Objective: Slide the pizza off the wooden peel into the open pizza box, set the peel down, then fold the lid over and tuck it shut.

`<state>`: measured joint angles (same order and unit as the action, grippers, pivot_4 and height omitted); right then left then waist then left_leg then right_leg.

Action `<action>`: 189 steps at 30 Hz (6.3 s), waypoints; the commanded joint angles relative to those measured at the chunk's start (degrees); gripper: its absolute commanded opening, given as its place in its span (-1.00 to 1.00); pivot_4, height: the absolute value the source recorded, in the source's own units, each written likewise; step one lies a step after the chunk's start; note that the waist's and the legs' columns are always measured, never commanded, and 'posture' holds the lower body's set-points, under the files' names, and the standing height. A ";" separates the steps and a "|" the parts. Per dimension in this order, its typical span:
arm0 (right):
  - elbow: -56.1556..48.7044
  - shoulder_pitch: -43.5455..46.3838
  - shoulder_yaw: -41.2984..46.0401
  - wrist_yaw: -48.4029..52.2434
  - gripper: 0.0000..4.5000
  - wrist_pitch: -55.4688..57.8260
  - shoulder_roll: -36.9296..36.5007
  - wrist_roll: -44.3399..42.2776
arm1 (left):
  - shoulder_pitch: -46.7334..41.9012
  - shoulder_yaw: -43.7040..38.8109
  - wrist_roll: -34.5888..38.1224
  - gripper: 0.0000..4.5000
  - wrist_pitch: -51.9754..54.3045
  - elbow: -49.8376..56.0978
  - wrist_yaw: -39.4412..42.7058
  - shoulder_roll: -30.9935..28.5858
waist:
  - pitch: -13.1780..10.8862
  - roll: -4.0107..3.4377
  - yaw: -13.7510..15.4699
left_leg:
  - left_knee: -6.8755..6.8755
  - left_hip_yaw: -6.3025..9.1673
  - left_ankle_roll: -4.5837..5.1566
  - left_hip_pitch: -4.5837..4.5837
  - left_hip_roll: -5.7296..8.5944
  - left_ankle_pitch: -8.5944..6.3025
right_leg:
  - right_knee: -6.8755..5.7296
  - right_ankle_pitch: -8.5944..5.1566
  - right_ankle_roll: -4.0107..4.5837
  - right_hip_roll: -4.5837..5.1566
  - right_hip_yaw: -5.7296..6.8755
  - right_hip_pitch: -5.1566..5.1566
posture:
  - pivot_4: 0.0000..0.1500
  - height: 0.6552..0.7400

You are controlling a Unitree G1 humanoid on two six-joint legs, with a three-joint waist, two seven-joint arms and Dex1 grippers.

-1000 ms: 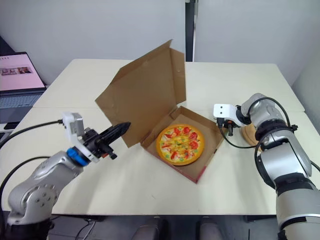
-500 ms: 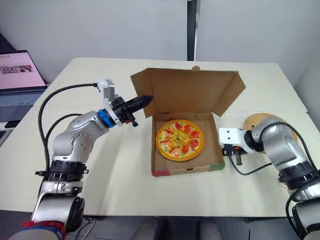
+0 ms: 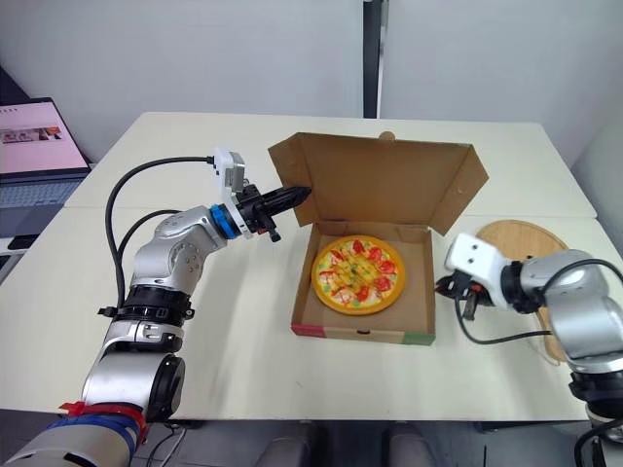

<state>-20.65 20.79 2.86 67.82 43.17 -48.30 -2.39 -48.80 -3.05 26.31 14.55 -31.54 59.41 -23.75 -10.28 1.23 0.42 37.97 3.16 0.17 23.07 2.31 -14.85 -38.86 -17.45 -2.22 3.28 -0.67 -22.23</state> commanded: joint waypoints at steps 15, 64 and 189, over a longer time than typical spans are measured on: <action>4.89 11.13 11.43 -26.35 0.59 5.17 13.07 -10.24 | -3.22 -0.97 -2.99 -1.00 -1.94 -1.75 2.04 0.54 | -0.02 0.03 -0.46 | -0.01 -0.04 0.08 -0.02 0.01 -0.03 | -0.11 0.00 0.00 -0.03 -0.07 -0.05 | 1.00 0.81; 6.05 14.17 6.26 -34.61 -1.00 4.71 13.25 -15.64 | 1.37 -4.31 -1.12 -0.99 7.02 13.11 -3.86 -2.26 | -0.02 0.02 -0.87 | -0.01 -0.10 0.12 -0.04 -0.02 -0.05 | -0.18 0.00 0.00 -0.08 -0.13 -0.09 | 1.00 0.81; -19.08 -20.65 26.99 -35.85 0.32 7.16 5.27 -42.80 | 26.52 0.31 4.92 -1.00 29.53 43.77 -27.67 -0.69 | 0.75 -0.01 -0.49 | -0.07 -0.06 0.15 -0.45 -0.07 -0.07 | -0.04 -0.02 -0.03 -0.13 -0.15 0.48 | 1.00 0.81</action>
<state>-39.41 -2.51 28.16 33.95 48.76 -42.31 -41.69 -22.94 -3.49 32.20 44.10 12.86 31.19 -23.66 -9.53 1.23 -0.07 37.91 3.11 0.32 22.61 2.24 -14.92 -38.90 -17.47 -2.25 3.16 -0.82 -21.74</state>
